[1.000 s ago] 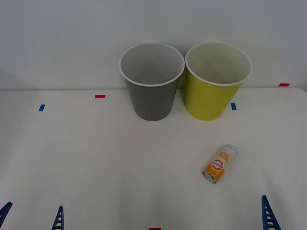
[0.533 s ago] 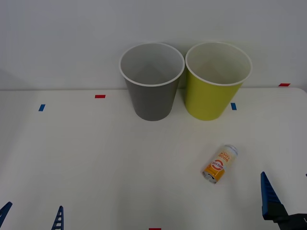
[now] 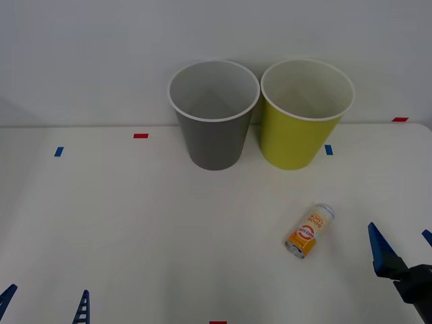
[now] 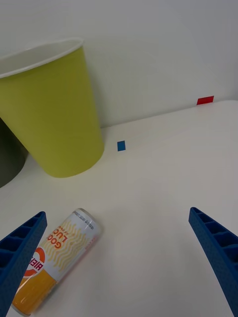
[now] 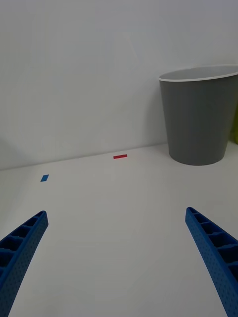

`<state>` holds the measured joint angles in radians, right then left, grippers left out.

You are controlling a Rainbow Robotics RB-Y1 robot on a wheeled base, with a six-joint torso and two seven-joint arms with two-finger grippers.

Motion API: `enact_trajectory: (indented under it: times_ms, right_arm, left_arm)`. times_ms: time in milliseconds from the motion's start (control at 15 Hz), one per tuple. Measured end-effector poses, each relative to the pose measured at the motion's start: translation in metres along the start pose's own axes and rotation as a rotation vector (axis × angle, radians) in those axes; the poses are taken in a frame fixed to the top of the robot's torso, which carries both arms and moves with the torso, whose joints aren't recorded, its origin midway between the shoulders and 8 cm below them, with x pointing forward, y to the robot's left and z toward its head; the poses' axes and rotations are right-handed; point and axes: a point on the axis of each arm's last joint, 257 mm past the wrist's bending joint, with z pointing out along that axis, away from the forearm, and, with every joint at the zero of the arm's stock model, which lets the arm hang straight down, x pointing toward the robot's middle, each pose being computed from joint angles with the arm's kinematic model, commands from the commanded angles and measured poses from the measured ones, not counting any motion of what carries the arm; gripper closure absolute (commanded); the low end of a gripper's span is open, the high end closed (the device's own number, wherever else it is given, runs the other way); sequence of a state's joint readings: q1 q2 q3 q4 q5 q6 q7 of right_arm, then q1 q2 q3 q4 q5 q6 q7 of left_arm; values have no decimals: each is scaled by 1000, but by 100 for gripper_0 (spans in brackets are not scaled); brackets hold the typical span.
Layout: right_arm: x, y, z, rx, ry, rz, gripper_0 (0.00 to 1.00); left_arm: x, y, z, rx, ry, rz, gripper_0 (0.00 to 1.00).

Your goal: Put cans in the gray bin and PET bottles in the light green bin.

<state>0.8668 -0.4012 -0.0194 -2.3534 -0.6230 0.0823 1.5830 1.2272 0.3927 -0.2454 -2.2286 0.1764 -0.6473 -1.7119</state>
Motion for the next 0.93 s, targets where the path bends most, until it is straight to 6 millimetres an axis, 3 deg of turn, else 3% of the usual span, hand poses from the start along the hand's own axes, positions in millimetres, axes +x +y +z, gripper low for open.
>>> enact_trajectory:
  times_ms: [333, 600, 933]
  right_arm:
    - [9, -5, 21, 18, 132, 32, 0]
    - [14, 1, 32, 71, 255, 178, 0]
    - [18, 25, 47, 103, 367, 332, 0]
  left_arm:
    - [0, 0, 0, 0, 0, 0, 5]
    - [0, 0, 0, 0, 0, 0, 5]
    - [0, 0, 0, 0, 0, 0, 5]
